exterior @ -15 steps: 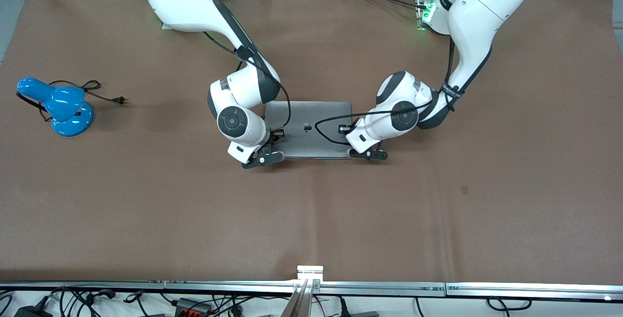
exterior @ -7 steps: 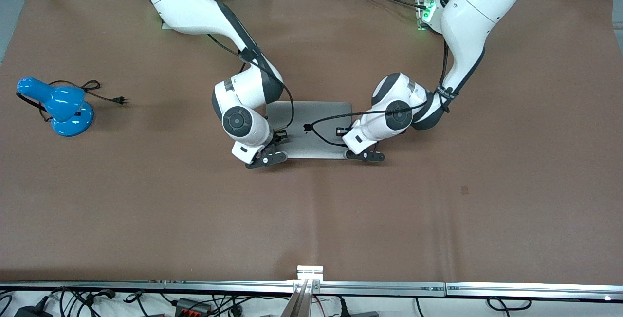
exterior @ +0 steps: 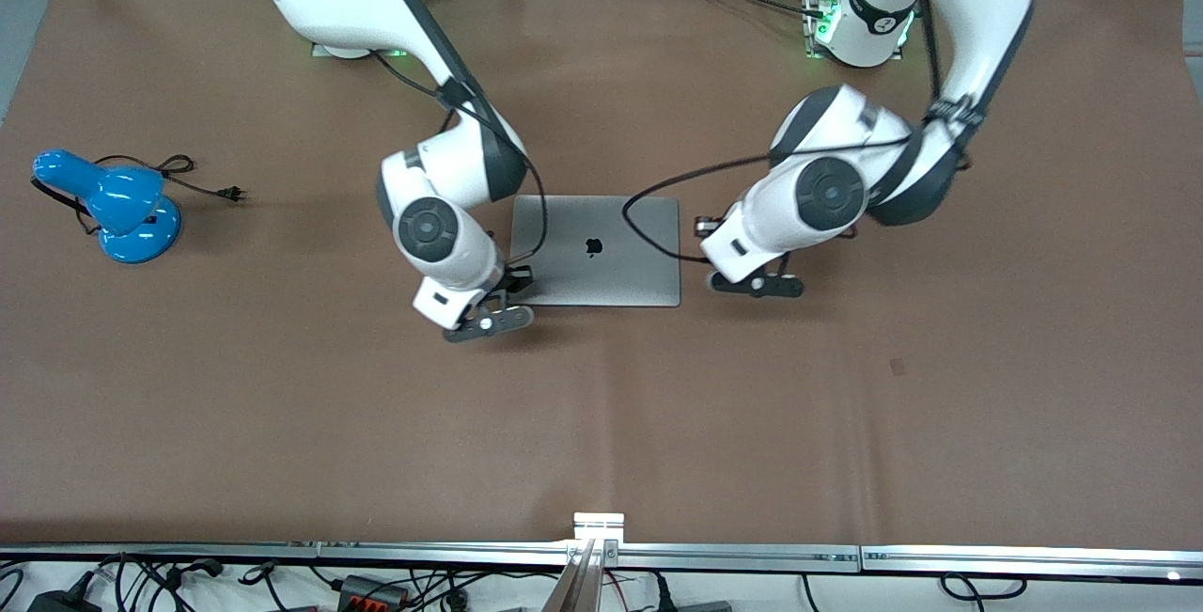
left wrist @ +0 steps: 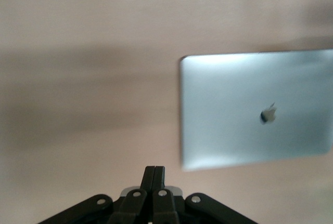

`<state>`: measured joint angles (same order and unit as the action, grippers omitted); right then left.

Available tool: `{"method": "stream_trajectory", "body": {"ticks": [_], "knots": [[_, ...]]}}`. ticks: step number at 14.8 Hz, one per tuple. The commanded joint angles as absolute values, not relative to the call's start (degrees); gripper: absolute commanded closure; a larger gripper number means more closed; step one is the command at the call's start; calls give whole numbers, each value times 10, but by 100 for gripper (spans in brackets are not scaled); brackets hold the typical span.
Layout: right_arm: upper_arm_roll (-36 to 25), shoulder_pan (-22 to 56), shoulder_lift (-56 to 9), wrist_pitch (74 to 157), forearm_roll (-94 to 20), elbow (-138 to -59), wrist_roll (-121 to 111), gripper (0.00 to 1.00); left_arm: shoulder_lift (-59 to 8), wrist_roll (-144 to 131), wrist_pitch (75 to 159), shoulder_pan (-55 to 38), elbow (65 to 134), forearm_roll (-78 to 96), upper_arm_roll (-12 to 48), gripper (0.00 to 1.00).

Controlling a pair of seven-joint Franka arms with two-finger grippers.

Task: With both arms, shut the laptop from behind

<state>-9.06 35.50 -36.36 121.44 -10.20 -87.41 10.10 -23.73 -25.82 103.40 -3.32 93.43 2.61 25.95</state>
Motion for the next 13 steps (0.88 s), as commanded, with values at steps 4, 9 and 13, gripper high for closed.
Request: {"method": "stream_trajectory", "body": {"ticks": [4, 9, 13], "knots": [[-154, 352, -264, 1076, -76, -854, 90, 100, -131, -96, 846, -4, 858, 22, 152, 97], [-206, 350, -258, 998, -79, -781, 91, 0, -84, 38, 807, -3, 859, 16, 66, 3], [-255, 350, -256, 985, -81, -757, 91, 0, -62, 20, 823, 11, 862, -13, 62, 0]]}}
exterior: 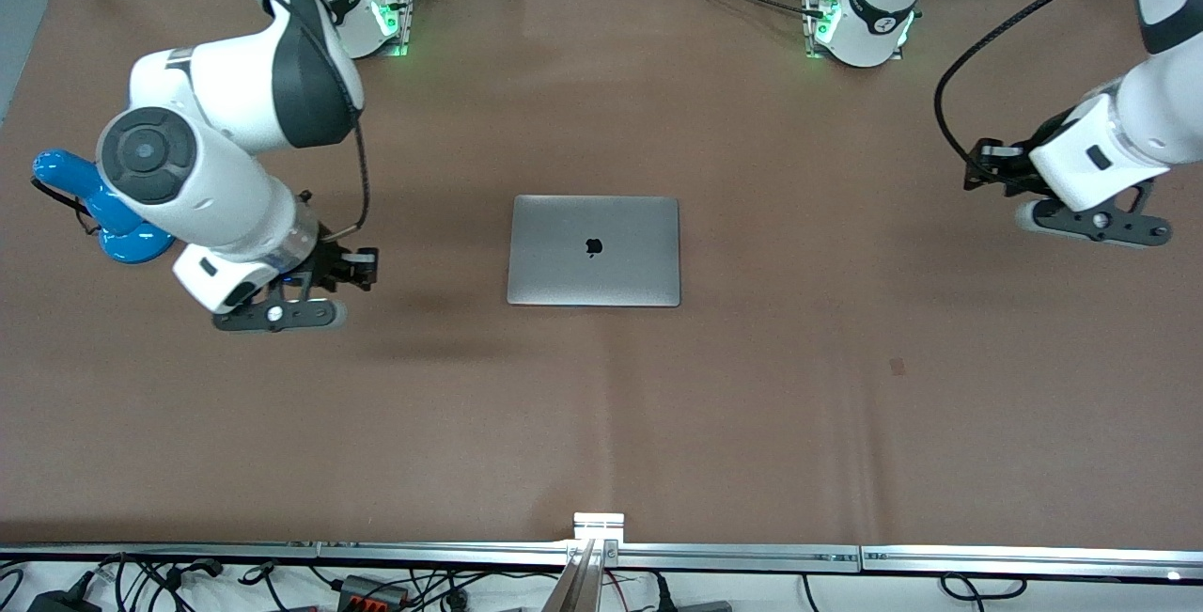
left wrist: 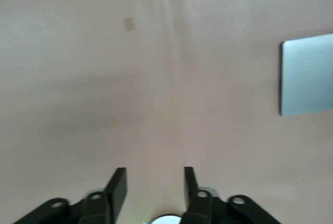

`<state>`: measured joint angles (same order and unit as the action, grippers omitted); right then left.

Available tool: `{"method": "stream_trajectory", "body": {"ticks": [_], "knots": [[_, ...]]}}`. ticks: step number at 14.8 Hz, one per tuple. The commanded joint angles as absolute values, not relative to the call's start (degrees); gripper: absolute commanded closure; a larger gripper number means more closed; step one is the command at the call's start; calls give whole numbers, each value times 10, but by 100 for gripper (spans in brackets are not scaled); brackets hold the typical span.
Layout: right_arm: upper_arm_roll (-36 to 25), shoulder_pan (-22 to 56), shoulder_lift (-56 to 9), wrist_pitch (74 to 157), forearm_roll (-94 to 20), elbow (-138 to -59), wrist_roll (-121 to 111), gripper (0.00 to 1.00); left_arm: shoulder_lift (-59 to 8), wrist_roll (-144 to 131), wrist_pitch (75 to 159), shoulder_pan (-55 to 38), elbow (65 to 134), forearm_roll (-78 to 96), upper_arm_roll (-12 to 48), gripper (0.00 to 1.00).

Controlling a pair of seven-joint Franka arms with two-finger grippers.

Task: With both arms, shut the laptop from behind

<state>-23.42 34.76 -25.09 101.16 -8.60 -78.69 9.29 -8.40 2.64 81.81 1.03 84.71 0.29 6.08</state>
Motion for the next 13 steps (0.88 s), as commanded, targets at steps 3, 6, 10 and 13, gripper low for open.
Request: {"method": "stream_trajectory", "body": {"ticks": [3, 6, 10, 13], "knots": [[-266, 338, -229, 981, -63, -754, 86, 0, -34, -33, 860, 29, 922, -14, 82, 0], [-251, 279, -204, 980, -63, -755, 63, 0, -37, -31, 883, 35, 915, -21, 83, 0], [-134, 124, -168, 979, -62, -768, 2, 0, -42, -31, 882, 36, 905, -21, 82, 0], [-49, 34, -148, 979, -42, -782, 3, 0, -40, -33, 861, 34, 900, -14, 83, 0]]}}
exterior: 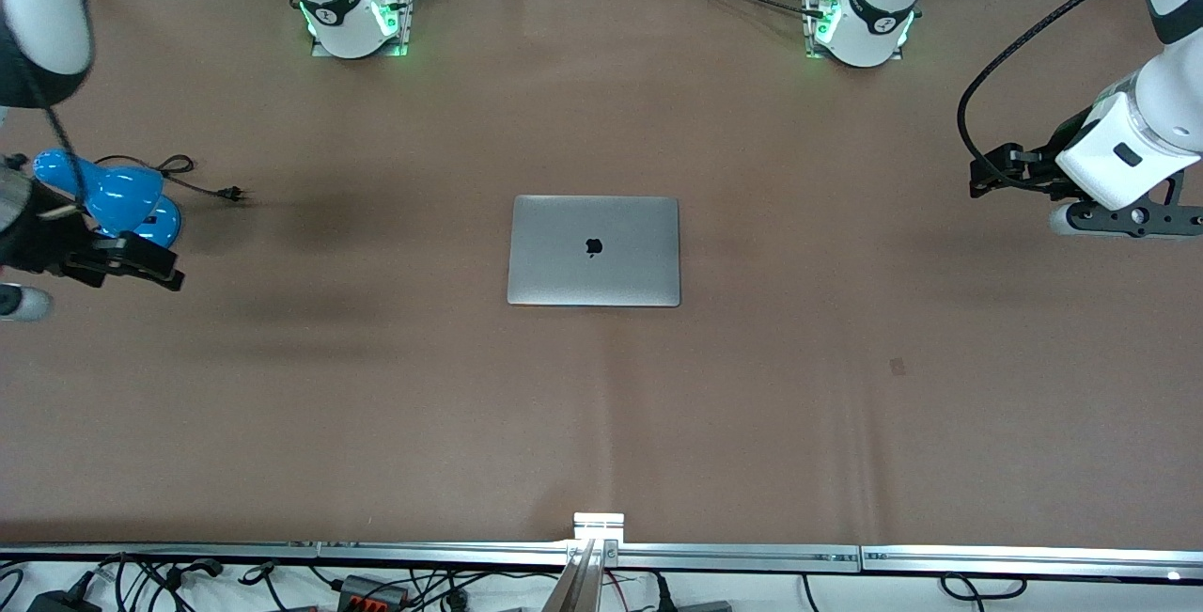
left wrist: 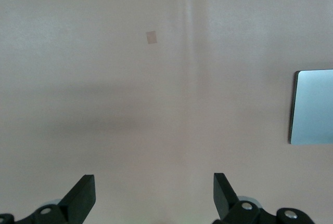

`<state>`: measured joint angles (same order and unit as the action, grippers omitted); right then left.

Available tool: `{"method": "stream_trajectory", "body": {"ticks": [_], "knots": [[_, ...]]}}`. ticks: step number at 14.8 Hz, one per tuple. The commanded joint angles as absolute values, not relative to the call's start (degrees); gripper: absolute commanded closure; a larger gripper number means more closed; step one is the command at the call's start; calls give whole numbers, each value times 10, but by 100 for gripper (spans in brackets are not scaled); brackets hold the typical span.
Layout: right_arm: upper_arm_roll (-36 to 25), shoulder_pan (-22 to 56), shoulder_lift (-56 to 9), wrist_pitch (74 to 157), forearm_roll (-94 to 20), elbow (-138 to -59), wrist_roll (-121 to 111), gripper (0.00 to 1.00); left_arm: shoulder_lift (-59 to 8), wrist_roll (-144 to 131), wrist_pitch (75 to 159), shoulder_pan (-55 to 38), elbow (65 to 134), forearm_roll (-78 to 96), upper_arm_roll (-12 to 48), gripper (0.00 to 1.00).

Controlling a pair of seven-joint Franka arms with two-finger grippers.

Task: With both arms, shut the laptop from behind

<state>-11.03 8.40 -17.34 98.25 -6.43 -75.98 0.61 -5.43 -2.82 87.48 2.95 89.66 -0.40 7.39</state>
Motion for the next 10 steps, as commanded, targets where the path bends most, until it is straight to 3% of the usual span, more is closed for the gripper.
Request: {"method": "stream_trajectory", "body": {"ticks": [1, 6, 10], "knots": [[-34, 17, -146, 979, -36, -783, 2, 0, -40, -33, 857, 33, 895, -13, 83, 0], [-34, 10, -136, 958, -17, -802, -27, 0, -40, -34, 844, 32, 892, -13, 83, 0], [-32, 14, -69, 980, 5, -902, -23, 0, -40, -37, 843, 32, 892, -12, 84, 0]]}}
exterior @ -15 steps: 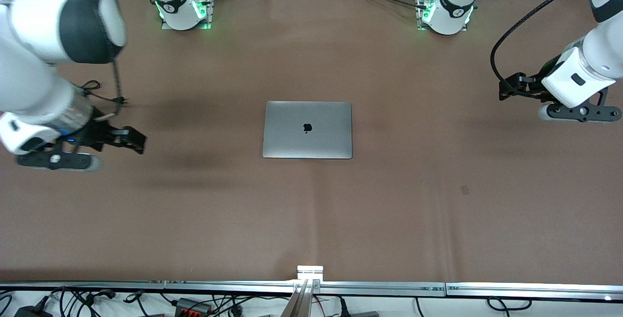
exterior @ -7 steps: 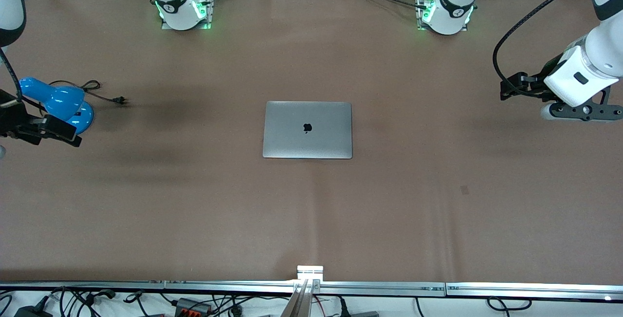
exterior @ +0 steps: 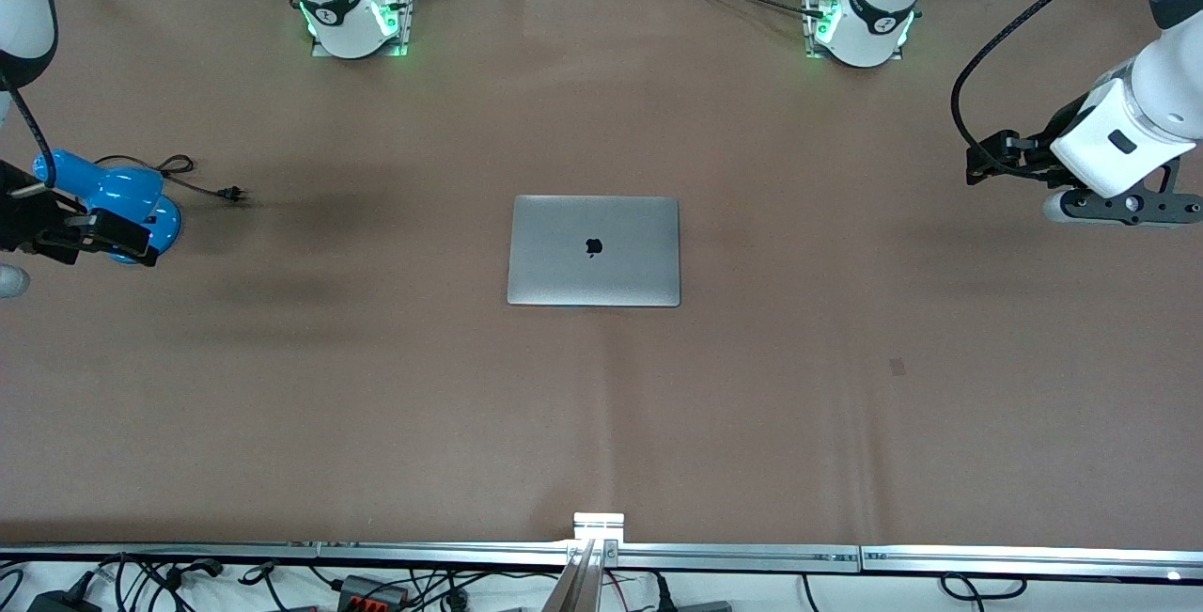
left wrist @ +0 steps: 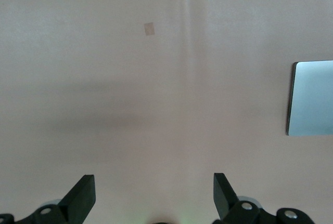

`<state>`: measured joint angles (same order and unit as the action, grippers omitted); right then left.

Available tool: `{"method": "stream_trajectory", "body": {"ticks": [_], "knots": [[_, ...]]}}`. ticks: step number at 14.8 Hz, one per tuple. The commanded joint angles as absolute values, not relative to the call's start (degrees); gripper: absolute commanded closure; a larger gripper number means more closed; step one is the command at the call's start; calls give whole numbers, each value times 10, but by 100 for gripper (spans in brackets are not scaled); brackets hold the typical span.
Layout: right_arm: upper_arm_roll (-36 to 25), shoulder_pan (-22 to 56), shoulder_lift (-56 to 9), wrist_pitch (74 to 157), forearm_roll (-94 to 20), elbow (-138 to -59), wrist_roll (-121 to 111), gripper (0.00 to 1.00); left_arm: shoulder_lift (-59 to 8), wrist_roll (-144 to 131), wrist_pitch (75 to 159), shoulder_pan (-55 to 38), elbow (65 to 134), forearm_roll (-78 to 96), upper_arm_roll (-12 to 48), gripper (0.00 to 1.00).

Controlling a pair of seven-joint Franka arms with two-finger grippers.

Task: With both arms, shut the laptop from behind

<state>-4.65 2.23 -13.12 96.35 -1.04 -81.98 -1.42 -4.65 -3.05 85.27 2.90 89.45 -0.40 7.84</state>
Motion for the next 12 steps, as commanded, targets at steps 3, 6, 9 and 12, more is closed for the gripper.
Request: {"method": "stream_trajectory", "body": {"ticks": [3, 6, 9, 12], "knots": [[-32, 13, -5, 1031, 6, -997, -24, 0, -40, -37, 843, 32, 892, -12, 85, 0], [-31, 13, 27, 1033, 6, -1034, -19, 0, -40, -39, 842, 32, 892, -12, 87, 0], [-31, 13, 36, 1016, 6, -1034, -18, 0, -40, -40, 841, 31, 893, -11, 87, 0], [-30, 12, 55, 1001, 7, -1033, -18, 0, -40, -39, 841, 31, 893, -11, 87, 0]]}}
